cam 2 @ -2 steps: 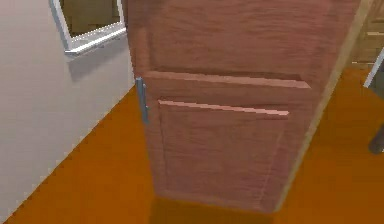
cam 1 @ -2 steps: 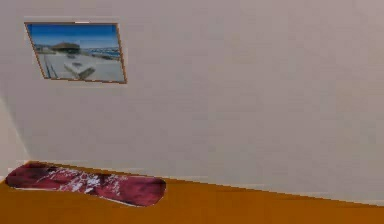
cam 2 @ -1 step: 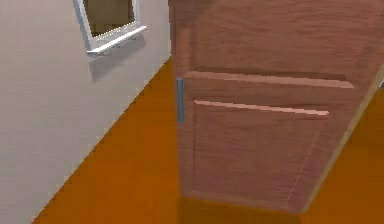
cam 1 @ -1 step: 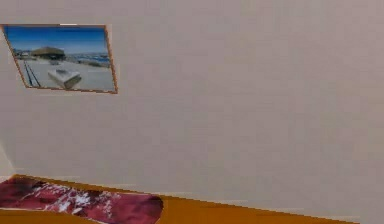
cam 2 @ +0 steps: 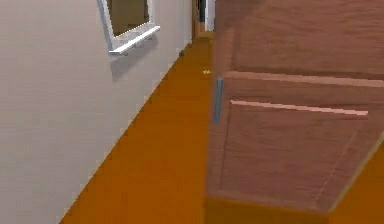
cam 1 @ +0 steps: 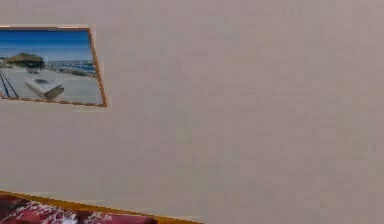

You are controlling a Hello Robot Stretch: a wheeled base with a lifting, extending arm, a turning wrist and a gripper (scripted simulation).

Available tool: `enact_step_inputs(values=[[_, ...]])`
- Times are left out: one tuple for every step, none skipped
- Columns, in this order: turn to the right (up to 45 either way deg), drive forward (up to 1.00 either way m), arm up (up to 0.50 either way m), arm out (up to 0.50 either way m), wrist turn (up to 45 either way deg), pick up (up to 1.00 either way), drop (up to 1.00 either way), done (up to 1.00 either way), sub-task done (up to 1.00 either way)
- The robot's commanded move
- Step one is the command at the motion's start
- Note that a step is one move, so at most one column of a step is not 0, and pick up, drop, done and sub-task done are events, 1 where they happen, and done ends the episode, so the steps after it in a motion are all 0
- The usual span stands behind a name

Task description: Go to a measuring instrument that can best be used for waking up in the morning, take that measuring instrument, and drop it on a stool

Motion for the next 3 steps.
enact_step_inputs(values=[[45.0, 0.0, 0.0, 0.0, 0.0, 0.0, 0.0, 0.0, 0.0], [33.0, 0.0, 0.0, 0.0, 0.0, 0.0, 0.0, 0.0, 0.0], [0.0, 0.9, 0.0, 0.0, 0.0, 0.0, 0.0, 0.0, 0.0]])
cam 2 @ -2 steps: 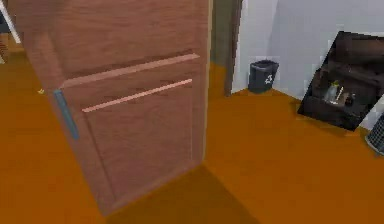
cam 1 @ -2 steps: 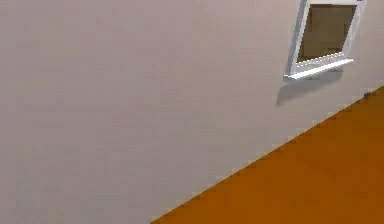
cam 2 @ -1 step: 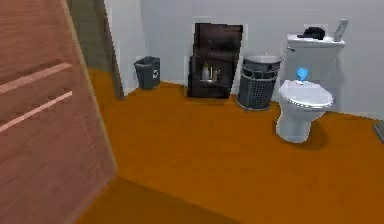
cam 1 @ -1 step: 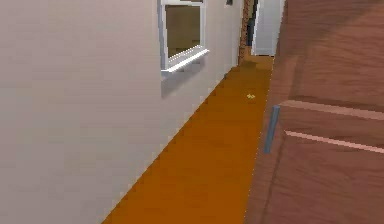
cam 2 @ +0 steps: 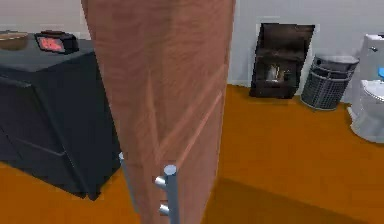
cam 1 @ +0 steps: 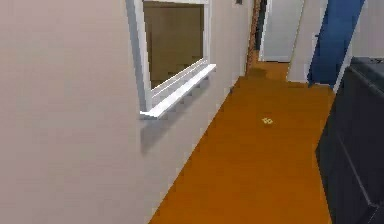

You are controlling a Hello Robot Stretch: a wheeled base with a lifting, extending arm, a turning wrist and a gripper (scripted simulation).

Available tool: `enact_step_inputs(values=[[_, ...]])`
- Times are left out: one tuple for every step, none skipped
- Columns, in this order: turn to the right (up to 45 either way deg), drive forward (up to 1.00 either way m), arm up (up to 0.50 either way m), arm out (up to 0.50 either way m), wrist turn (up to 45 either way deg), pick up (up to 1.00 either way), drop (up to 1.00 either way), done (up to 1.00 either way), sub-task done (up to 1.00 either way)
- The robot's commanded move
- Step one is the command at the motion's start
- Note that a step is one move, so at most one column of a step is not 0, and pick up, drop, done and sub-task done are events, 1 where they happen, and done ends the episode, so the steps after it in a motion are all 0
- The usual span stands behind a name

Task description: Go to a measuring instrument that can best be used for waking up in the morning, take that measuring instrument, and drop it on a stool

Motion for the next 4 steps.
enact_step_inputs(values=[[24.0, 0.0, 0.0, 0.0, 0.0, 0.0, 0.0, 0.0, 0.0], [0.0, 0.5, 0.0, 0.0, 0.0, 0.0, 0.0, 0.0, 0.0], [45.0, 0.0, 0.0, 0.0, 0.0, 0.0, 0.0, 0.0, 0.0], [0.0, 0.2, 0.0, 0.0, 0.0, 0.0, 0.0, 0.0, 0.0]])
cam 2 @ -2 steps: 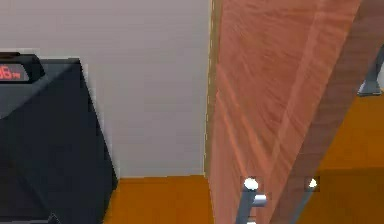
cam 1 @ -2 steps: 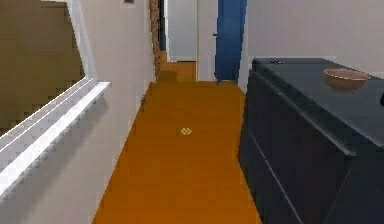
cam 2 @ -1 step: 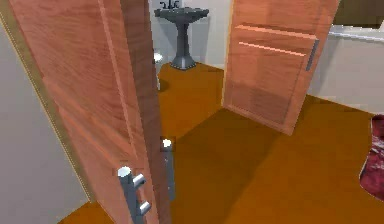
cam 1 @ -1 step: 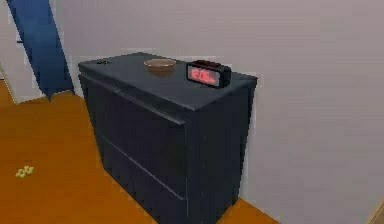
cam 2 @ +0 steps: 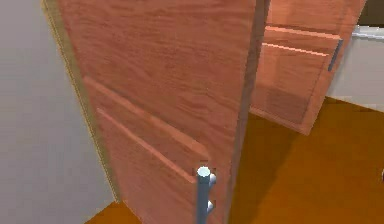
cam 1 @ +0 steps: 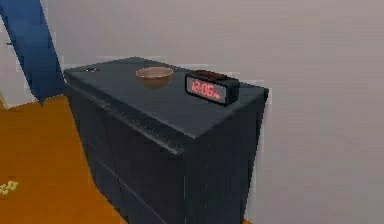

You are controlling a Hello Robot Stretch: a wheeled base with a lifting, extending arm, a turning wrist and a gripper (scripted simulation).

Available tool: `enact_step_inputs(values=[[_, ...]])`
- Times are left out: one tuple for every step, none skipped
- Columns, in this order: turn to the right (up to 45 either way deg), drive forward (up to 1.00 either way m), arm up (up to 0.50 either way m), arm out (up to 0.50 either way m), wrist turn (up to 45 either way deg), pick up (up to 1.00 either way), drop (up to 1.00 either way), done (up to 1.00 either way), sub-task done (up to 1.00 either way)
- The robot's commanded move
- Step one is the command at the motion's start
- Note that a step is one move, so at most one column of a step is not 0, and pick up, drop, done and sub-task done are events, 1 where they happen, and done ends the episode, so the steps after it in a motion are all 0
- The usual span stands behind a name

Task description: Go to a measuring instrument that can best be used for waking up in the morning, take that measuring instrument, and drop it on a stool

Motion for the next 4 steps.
enact_step_inputs(values=[[-45.0, 0.0, 0.0, 0.0, 0.0, 0.0, 0.0, 0.0, 0.0], [-36.0, 0.0, 0.0, 0.0, 0.0, 0.0, 0.0, 0.0, 0.0], [0.0, 0.0, 0.5, 0.0, 0.0, 0.0, 0.0, 0.0, 0.0], [0.0, 0.0, 0.38, 0.0, 0.0, 0.0, 0.0, 0.0, 0.0]])
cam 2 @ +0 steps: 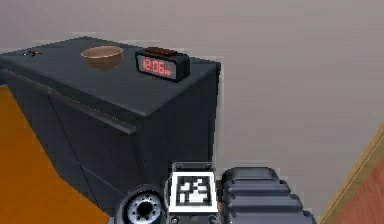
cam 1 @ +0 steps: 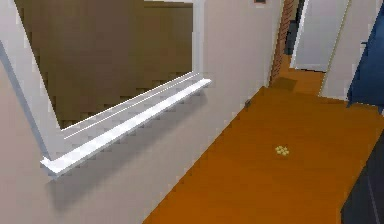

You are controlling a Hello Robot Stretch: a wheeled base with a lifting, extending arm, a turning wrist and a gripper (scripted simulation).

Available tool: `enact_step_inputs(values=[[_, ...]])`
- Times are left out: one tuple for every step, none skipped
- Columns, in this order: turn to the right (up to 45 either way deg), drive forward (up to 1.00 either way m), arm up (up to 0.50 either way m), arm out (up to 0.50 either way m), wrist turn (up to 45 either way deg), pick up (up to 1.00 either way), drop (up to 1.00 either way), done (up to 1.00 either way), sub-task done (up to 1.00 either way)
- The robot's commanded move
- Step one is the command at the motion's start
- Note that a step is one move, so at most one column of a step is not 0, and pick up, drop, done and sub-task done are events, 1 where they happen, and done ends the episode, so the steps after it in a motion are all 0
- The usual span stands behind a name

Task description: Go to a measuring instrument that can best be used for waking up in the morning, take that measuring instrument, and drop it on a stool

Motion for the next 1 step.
enact_step_inputs(values=[[0.0, 0.0, 0.0, 0.46, 0.0, 0.0, 0.0, 0.0, 0.0]])
